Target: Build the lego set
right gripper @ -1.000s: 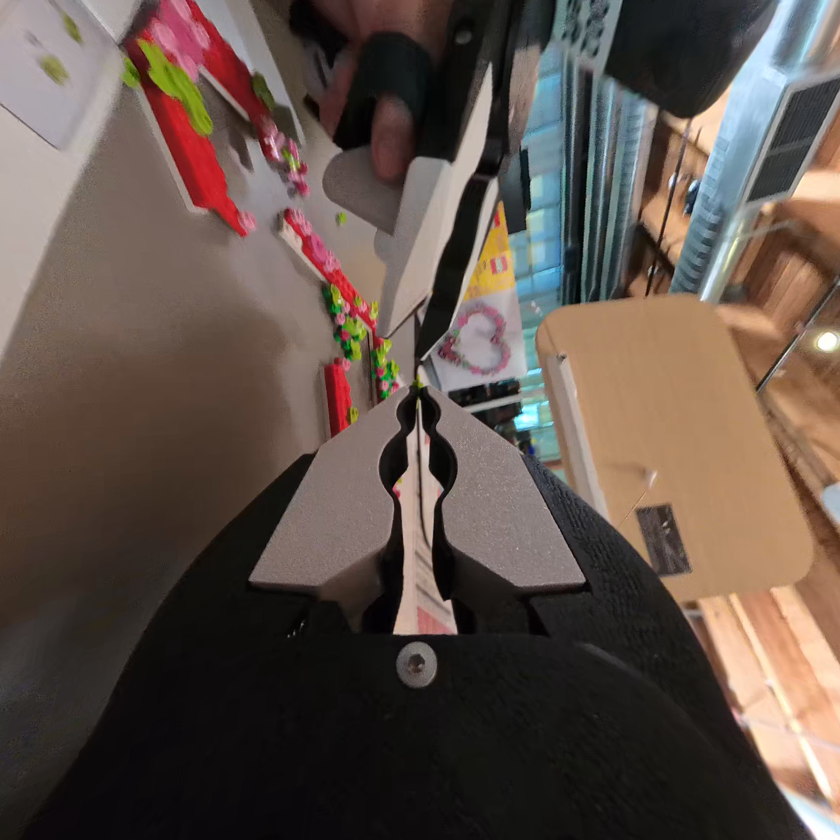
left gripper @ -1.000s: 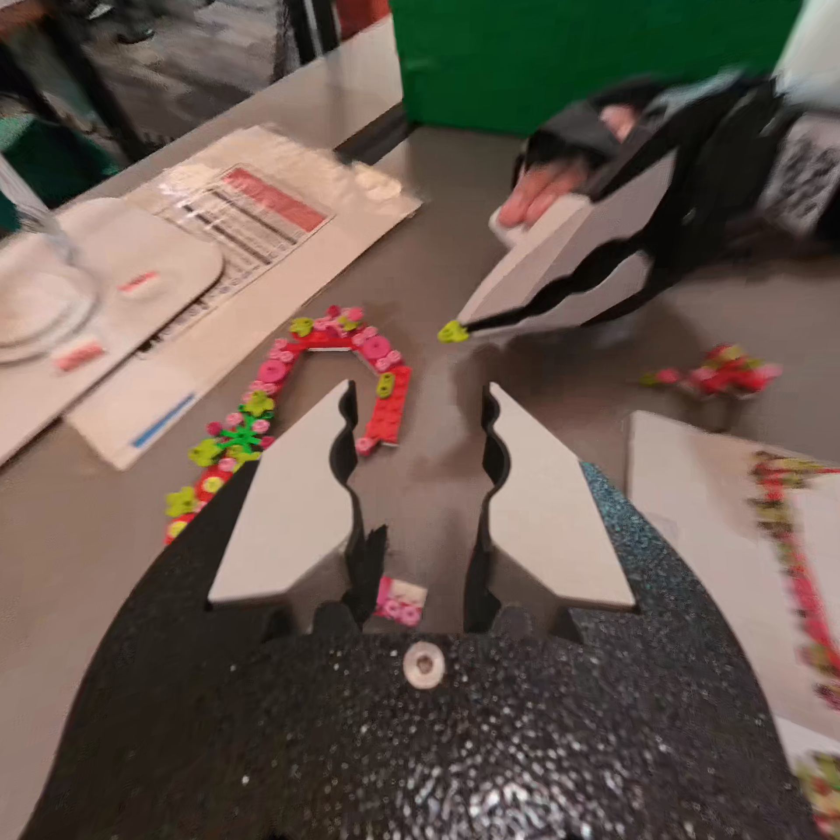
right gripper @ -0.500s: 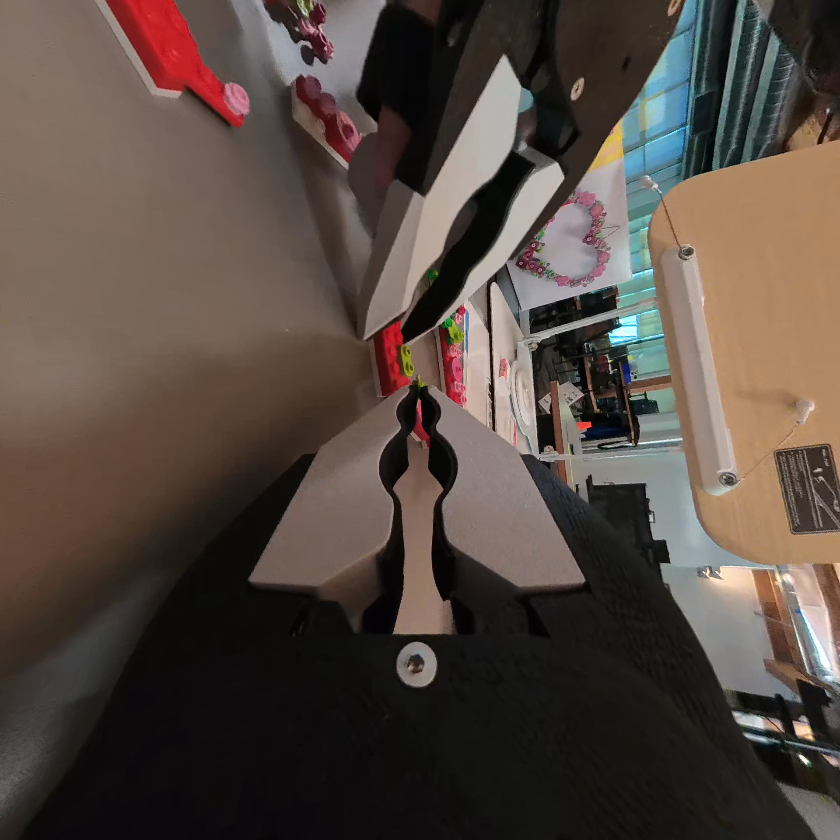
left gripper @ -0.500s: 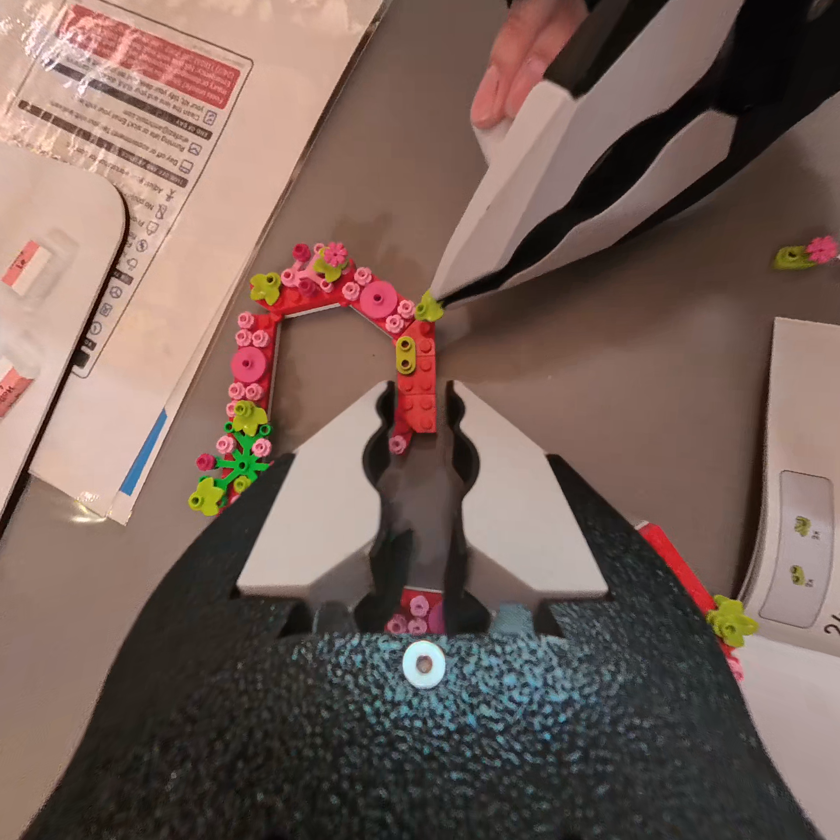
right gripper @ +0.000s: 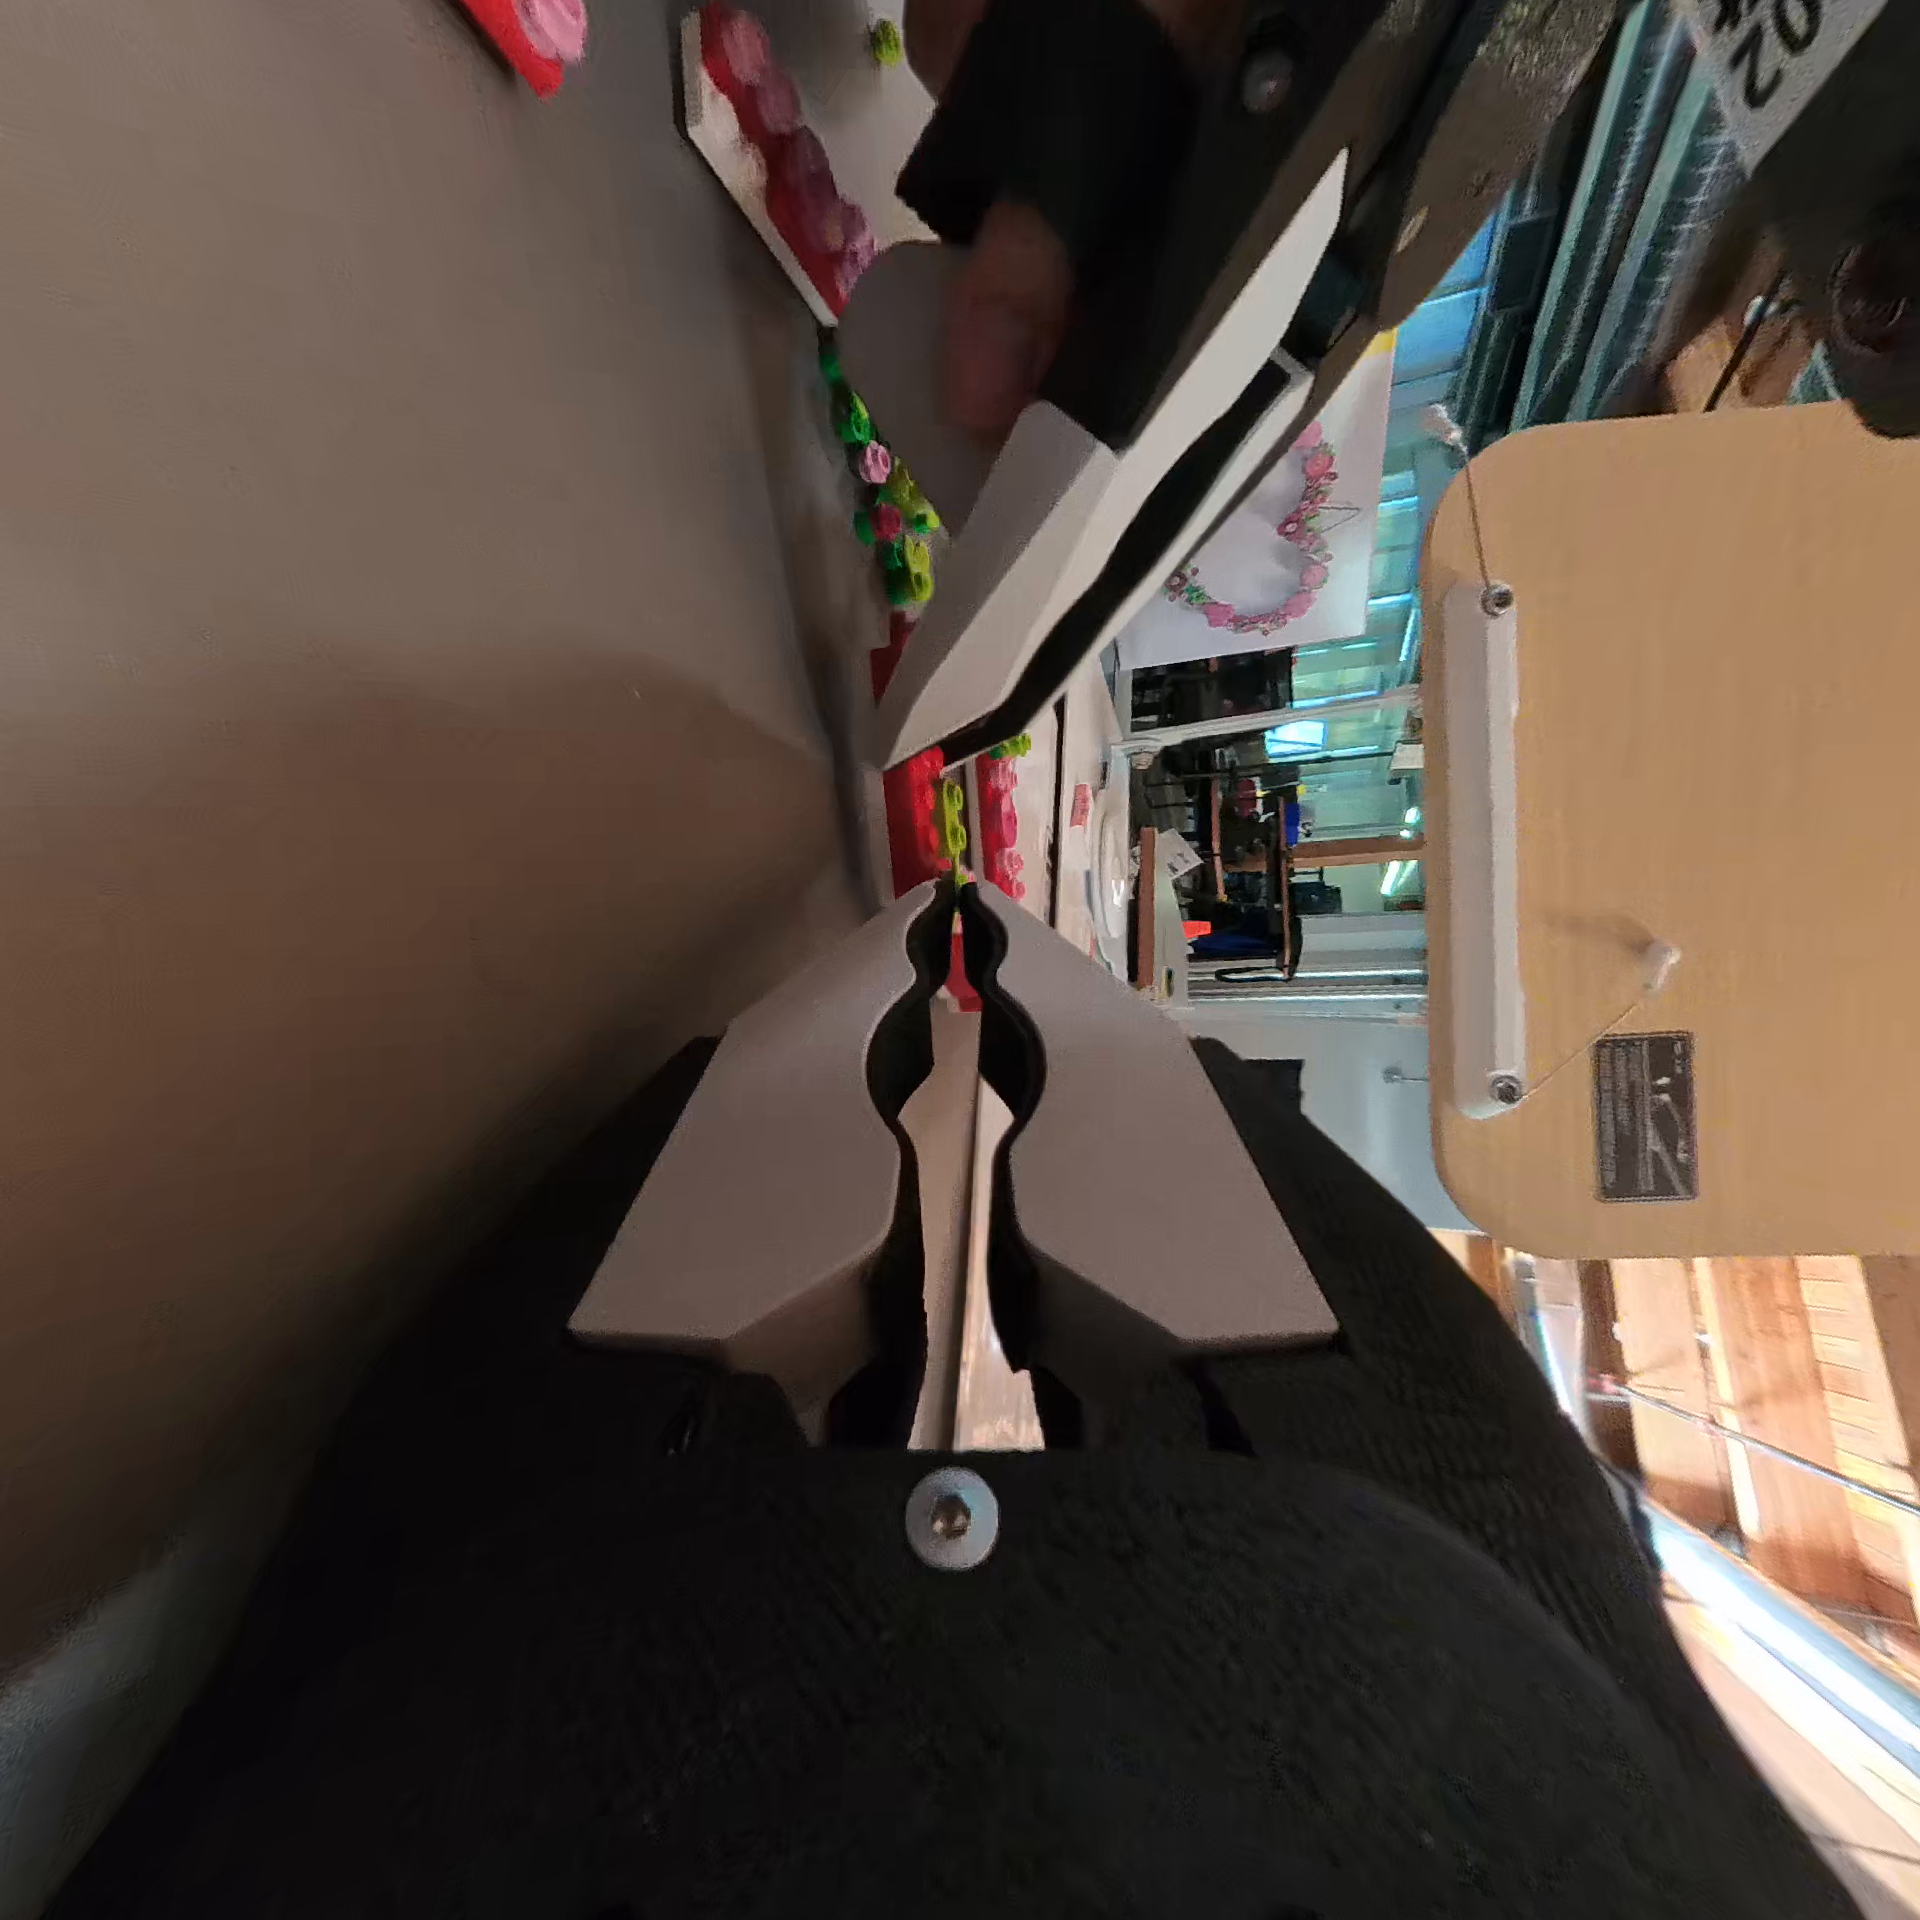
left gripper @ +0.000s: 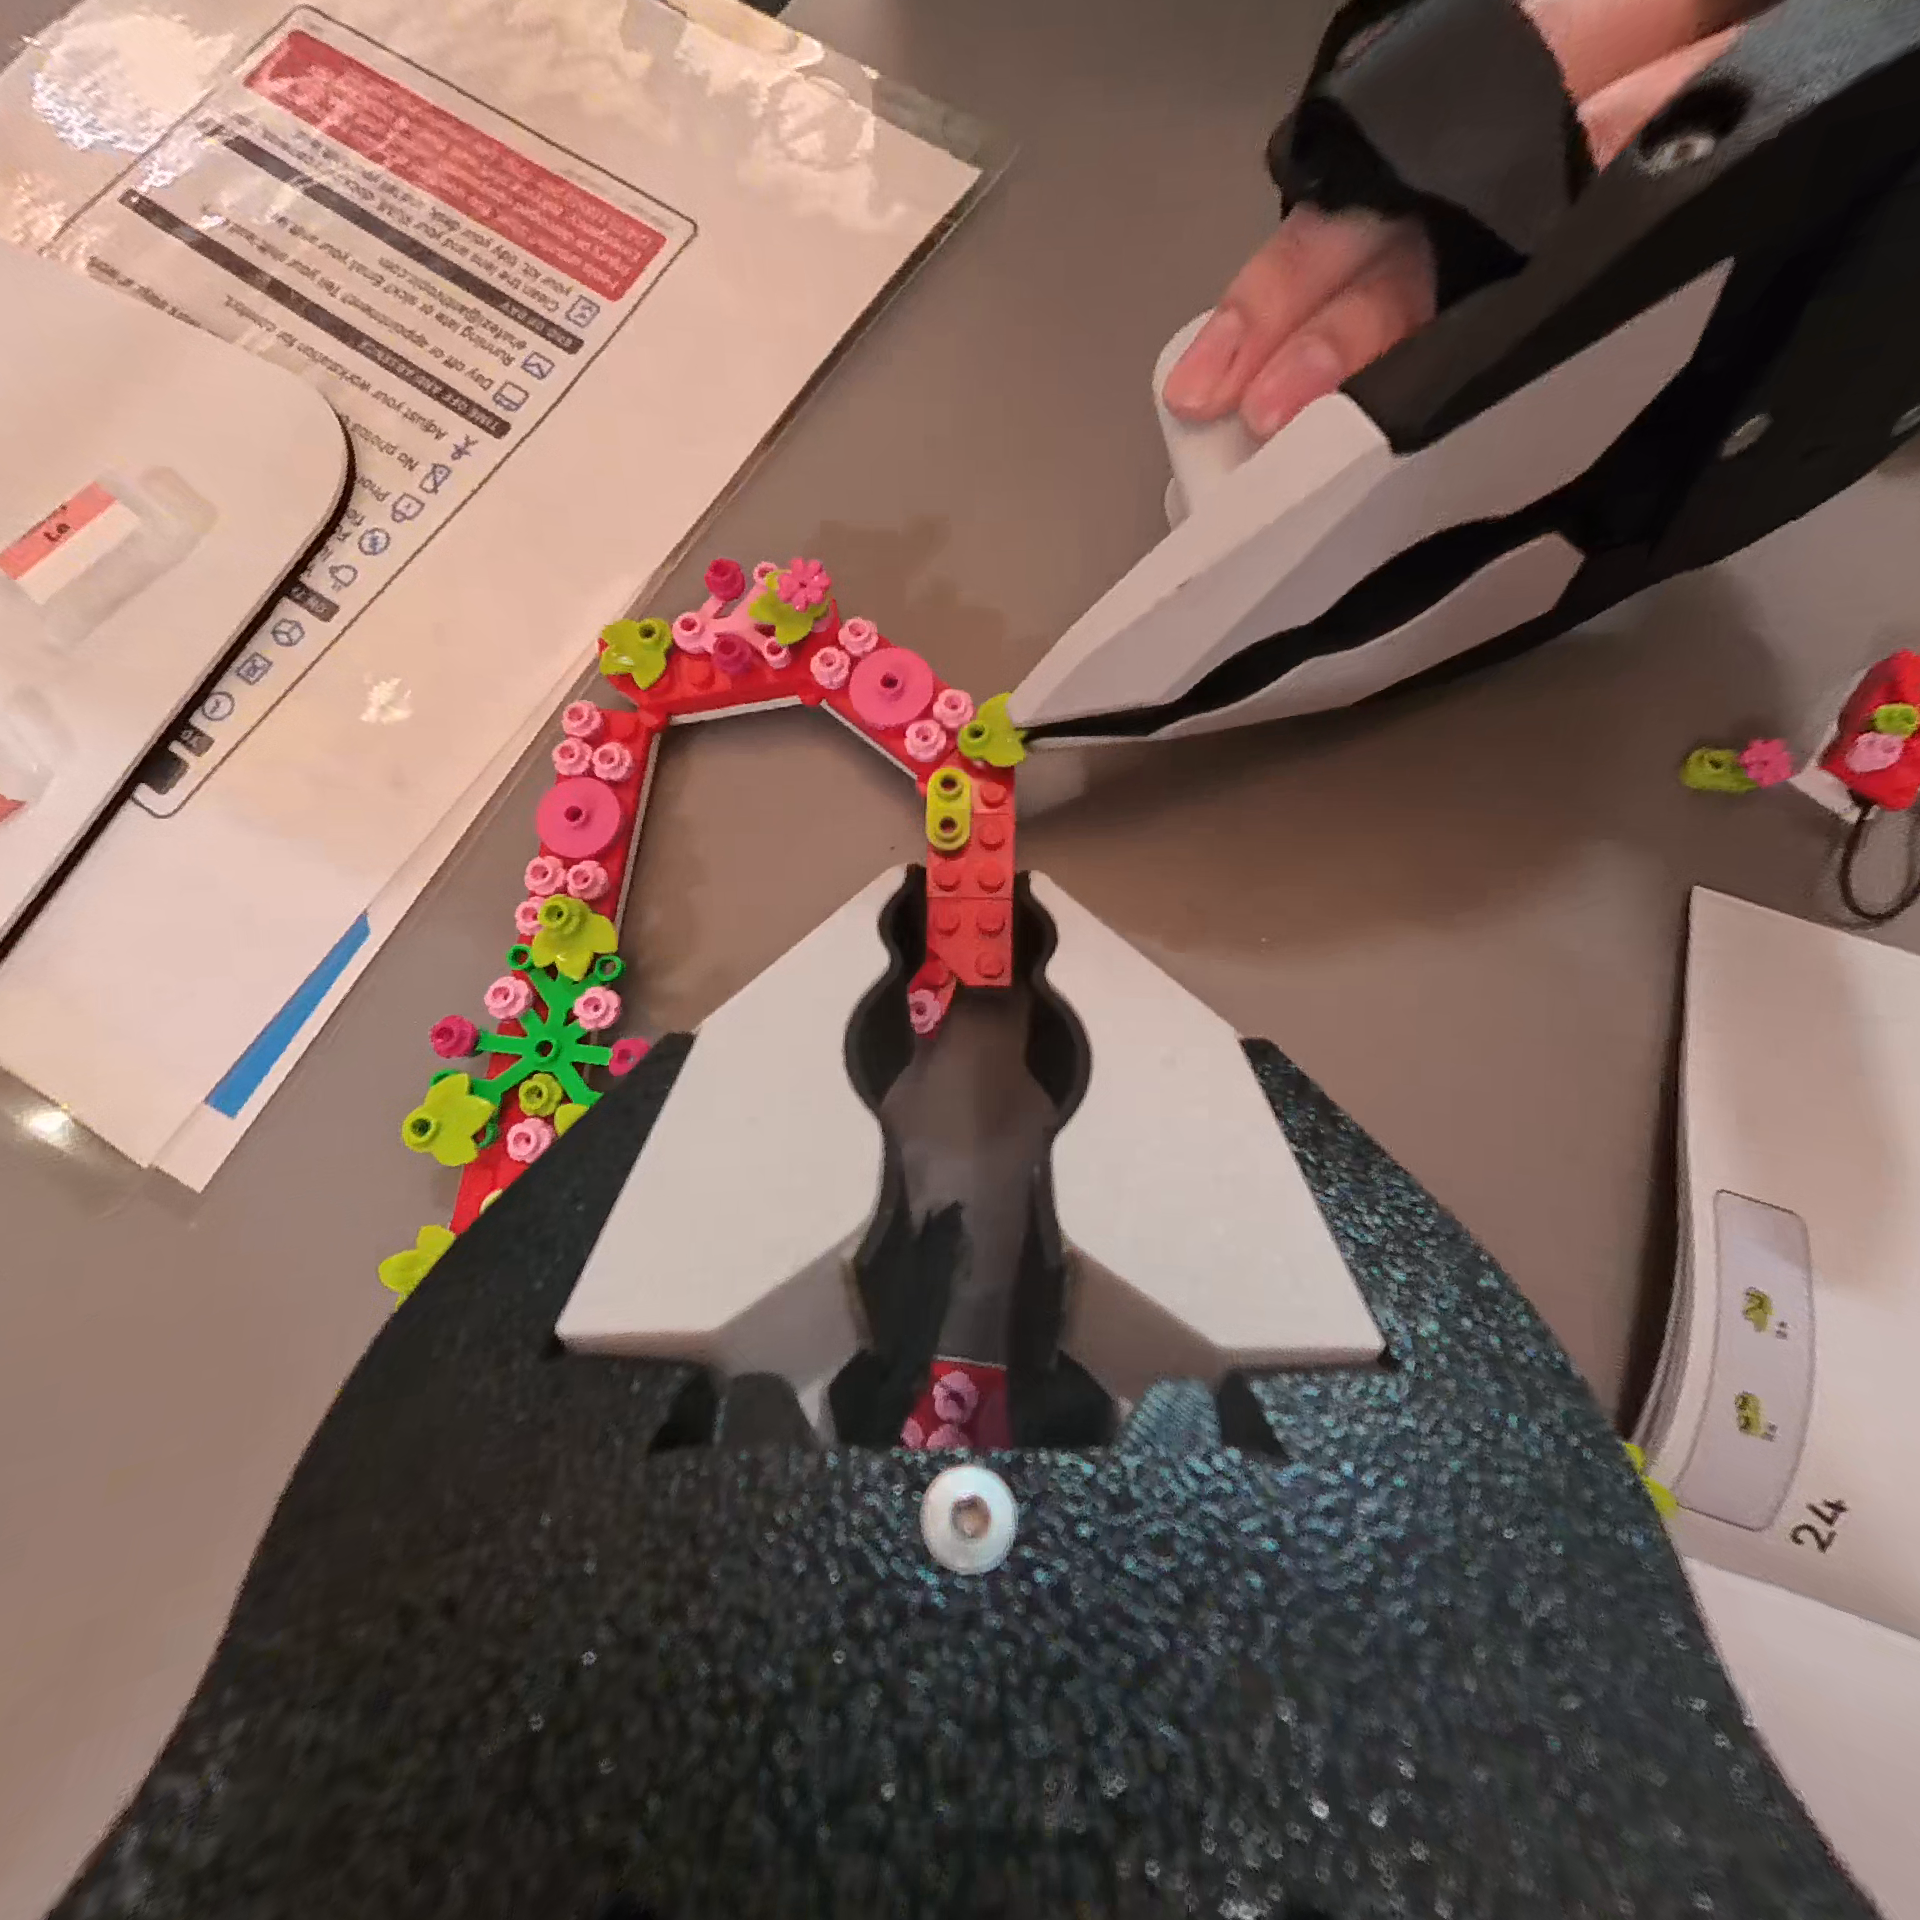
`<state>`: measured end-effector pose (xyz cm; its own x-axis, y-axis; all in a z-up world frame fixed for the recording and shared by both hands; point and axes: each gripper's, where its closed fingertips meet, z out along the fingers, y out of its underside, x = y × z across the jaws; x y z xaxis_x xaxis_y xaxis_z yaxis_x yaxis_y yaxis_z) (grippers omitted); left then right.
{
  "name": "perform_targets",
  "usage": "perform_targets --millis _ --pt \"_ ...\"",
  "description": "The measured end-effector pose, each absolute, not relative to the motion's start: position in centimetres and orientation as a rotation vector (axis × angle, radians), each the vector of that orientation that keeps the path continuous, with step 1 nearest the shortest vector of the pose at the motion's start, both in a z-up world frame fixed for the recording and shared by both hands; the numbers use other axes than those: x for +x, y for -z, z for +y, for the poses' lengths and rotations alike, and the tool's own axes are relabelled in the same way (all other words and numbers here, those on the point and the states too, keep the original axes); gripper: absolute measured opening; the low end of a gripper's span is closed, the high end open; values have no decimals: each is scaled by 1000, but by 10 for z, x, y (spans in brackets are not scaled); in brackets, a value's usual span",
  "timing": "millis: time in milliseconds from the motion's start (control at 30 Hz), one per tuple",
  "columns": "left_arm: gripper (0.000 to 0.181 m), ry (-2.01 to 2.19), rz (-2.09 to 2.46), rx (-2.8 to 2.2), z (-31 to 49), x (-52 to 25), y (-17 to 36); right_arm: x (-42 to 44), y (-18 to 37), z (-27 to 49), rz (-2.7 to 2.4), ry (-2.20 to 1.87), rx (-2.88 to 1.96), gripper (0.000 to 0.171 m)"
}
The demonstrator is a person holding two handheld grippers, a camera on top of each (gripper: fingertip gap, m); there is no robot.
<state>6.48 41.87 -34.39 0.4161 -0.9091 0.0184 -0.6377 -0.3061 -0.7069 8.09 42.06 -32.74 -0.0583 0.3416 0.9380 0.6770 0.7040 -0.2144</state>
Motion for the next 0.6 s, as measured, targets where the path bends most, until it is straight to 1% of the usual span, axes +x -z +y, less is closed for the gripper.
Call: perform_targets --millis 600 --pt "15 566 1296 -2036 419 65 343 80 332 416 -1701 342 -798 0"
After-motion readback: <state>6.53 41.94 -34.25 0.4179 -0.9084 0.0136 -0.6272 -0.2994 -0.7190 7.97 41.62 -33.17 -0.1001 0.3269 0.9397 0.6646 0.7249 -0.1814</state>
